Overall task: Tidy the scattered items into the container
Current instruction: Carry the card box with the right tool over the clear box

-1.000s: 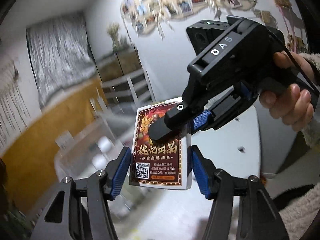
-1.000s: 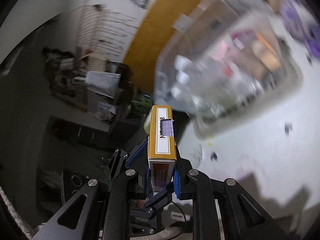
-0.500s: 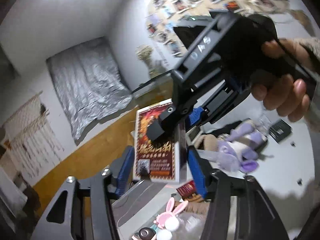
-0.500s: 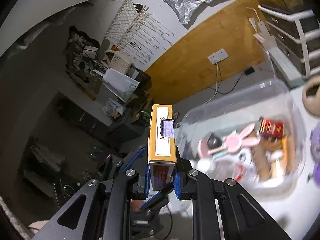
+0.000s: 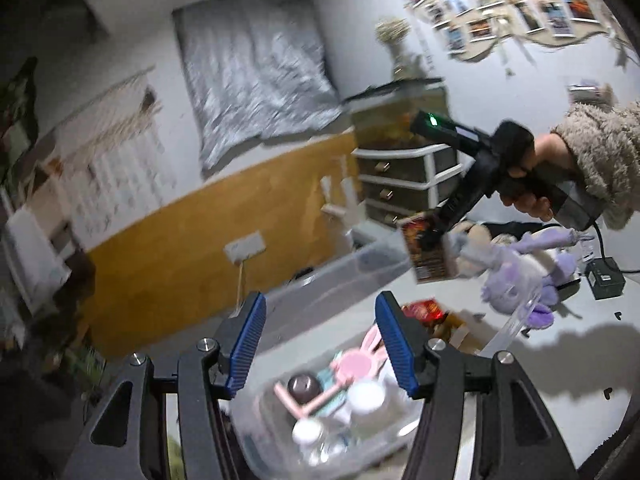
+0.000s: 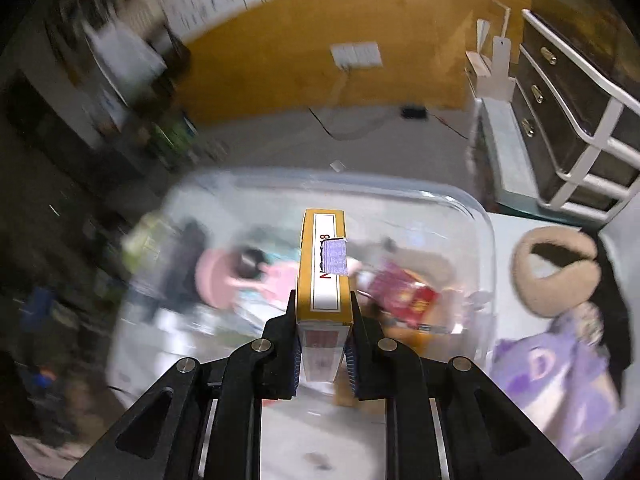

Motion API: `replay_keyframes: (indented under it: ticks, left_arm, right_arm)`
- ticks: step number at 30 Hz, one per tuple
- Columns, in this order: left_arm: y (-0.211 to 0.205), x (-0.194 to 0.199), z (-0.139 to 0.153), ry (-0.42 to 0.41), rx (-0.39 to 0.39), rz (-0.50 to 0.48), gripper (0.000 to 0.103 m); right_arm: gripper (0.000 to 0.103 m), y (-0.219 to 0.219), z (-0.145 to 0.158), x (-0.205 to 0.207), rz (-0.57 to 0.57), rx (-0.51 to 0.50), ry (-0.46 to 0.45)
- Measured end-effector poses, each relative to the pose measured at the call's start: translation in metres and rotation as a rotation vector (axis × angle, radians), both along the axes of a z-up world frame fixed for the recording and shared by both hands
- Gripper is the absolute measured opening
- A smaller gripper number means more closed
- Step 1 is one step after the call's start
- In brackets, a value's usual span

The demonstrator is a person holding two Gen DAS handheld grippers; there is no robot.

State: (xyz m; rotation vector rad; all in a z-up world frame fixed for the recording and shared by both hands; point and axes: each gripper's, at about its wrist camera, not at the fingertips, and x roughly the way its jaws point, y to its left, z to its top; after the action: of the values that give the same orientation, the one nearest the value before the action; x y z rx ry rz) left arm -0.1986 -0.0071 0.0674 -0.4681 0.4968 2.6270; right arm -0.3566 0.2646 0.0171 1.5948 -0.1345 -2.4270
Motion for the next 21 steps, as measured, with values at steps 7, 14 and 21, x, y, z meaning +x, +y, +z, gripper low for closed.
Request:
replay_keyframes:
  ticks: [7,14,21]
  left_arm:
    - [-0.036,-0.002,-0.021,-0.062,0.038,0.109,0.058]
    - [-0.057,-0.004,-0.035,-0.095,0.081,0.144,0.058]
    - [-0.075,-0.006,-0.044,-0.122,0.122,0.152,0.058]
  right_arm:
    - [0.019,-0.038,-0.064,-0.036,0.135,0.441,-0.128]
    - [0.019,-0.071,-0.127,-0.056,0.234,0.791,-0.257]
    - [0.019,-0.092,-0.165,-0.062,0.284,0.951,-0.327]
